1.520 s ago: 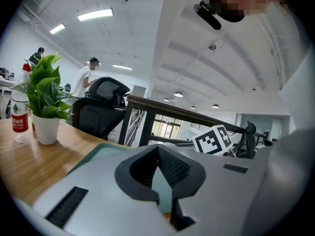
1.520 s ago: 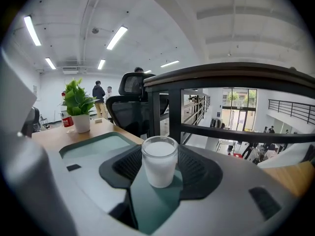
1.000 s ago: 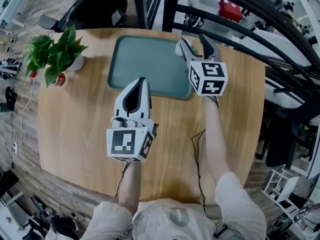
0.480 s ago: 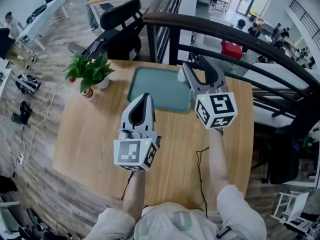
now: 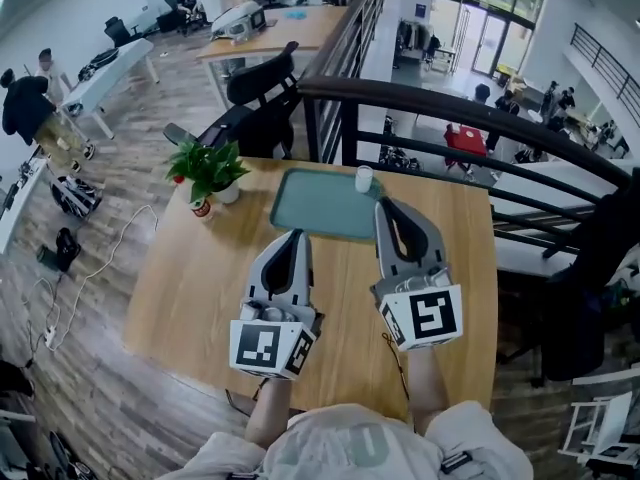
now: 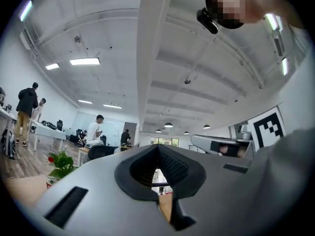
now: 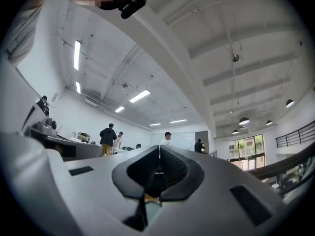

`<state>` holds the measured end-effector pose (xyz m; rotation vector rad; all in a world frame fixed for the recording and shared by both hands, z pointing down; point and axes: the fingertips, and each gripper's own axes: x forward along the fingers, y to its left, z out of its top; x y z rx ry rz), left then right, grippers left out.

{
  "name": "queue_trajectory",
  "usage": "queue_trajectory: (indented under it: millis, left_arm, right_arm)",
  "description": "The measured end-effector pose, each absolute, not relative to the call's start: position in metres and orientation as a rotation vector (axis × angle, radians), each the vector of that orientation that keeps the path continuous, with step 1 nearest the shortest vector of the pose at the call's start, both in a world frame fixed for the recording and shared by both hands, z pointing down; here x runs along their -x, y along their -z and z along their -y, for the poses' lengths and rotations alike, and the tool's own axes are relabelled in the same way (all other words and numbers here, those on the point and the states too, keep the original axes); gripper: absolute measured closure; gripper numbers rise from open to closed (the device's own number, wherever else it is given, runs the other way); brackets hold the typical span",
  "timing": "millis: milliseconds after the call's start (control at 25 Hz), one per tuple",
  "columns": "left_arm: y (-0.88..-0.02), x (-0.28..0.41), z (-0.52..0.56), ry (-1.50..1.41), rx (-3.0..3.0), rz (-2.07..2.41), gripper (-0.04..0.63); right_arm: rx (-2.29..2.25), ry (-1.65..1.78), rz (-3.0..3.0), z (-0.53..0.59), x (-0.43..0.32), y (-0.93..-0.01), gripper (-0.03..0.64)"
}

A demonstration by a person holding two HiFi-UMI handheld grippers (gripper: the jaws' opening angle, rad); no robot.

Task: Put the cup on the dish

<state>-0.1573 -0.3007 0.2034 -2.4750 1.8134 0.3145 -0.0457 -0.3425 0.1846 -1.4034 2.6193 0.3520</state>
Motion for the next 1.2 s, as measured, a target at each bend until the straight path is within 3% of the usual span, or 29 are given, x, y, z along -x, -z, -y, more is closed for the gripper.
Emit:
queue_trajectory:
  millis: [320, 1200]
  left_arm:
    - [-0.200, 0.163, 0.275, -0.367, 2.421, -1.836, 0.588]
    - [-0.195, 0.153, 0.283, -0.343, 2.440, -1.808, 0.588]
  right_arm:
    - [1.489, -0.047, -2.622, 0.296, 0.024, -0.244, 0.599]
    - [1.523, -0.178, -2.677, 0.298, 0.034, -0.235, 0.600]
